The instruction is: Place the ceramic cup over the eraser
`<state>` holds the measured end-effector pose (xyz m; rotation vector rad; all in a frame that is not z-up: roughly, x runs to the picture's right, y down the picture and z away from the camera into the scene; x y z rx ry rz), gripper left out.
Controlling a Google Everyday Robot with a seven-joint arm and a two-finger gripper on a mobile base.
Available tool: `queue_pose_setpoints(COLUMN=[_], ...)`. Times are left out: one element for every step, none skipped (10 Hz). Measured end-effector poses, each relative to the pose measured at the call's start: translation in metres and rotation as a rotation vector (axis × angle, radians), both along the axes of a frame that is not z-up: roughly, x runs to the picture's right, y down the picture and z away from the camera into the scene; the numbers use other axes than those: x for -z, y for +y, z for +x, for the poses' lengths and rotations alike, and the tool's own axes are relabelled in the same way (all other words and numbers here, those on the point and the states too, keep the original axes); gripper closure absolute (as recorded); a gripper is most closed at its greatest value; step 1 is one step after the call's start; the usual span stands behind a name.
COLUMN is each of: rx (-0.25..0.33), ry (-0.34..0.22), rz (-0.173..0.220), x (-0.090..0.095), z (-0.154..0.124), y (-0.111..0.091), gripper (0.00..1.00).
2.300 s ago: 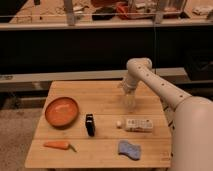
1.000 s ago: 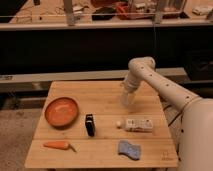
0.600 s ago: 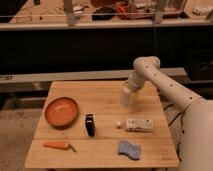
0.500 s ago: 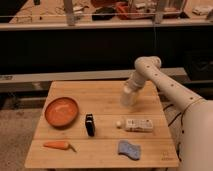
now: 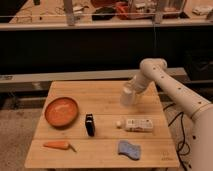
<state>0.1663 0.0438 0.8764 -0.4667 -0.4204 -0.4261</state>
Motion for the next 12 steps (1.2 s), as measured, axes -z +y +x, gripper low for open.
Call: queue_pose_setpoints(rx=[0.047,0.096,0.126,0.148,0.170,0.186,0.195,0.208,0.217,0.227,0.238,0.254], ry=[-0.025,-0.048,-0.056,-0.063,-0.072,-0.075,-0.080,-0.089,-0.095,-0.097,-0.094,-0.093], rz=[0.024,0.044,0.049,0.051,0.048,0.042,0.039,0.034,0.032,0.030,0.026,0.023], x=[0.003,0.005,0.005,0.005,0.003,0.001,-0.001,-0.005,-0.006,-0.008,-0.010,-0.013], z=[0.001,0.001,0.003,0.004,0.003,0.005,0.005,0.003,0.001,0.000,-0.001,-0.004], y=[0.001,0.002,0.001,-0.002,-0.005,-0.009,-0.012,-0.015,-0.017,-0.017,-0.015,-0.013], gripper=[0.23,0.23,0.23,0.23,0.23,0.23,0.23,0.23,0.23,0.23,0.23,0.23])
